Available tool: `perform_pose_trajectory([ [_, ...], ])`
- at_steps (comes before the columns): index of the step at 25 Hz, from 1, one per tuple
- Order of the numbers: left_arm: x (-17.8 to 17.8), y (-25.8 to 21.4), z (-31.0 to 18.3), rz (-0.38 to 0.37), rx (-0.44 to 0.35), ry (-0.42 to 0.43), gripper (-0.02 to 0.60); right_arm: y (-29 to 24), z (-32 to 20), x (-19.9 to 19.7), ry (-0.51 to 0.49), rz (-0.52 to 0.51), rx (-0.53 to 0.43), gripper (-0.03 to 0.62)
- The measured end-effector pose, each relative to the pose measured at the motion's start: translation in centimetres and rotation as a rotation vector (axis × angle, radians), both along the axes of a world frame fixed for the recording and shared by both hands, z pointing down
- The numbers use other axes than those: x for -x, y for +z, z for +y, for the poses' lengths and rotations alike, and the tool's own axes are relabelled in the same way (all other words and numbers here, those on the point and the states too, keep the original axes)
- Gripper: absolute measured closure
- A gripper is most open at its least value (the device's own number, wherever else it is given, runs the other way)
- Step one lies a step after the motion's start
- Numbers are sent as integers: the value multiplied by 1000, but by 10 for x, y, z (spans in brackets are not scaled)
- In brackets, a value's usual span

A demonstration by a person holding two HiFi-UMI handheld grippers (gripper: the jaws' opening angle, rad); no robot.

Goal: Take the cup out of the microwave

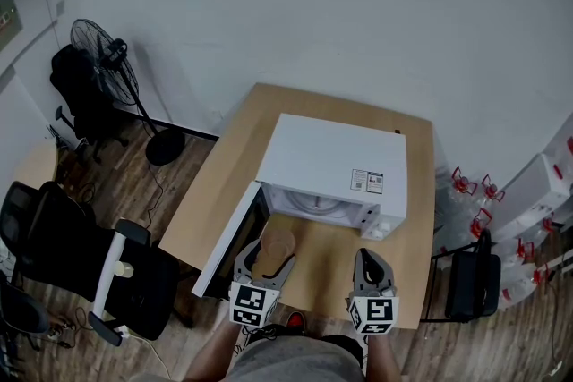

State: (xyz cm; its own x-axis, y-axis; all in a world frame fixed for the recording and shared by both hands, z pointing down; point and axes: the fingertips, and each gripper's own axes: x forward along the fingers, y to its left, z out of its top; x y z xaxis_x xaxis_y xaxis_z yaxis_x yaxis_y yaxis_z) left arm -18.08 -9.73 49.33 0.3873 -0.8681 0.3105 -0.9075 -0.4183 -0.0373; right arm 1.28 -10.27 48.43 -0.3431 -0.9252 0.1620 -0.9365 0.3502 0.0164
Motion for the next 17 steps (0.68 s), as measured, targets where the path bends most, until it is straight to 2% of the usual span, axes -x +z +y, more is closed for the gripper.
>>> perform_pose_trajectory([
  [17, -2, 5, -1, -8, 9, 9, 236, 1, -2, -2, 0, -1, 1, 577],
])
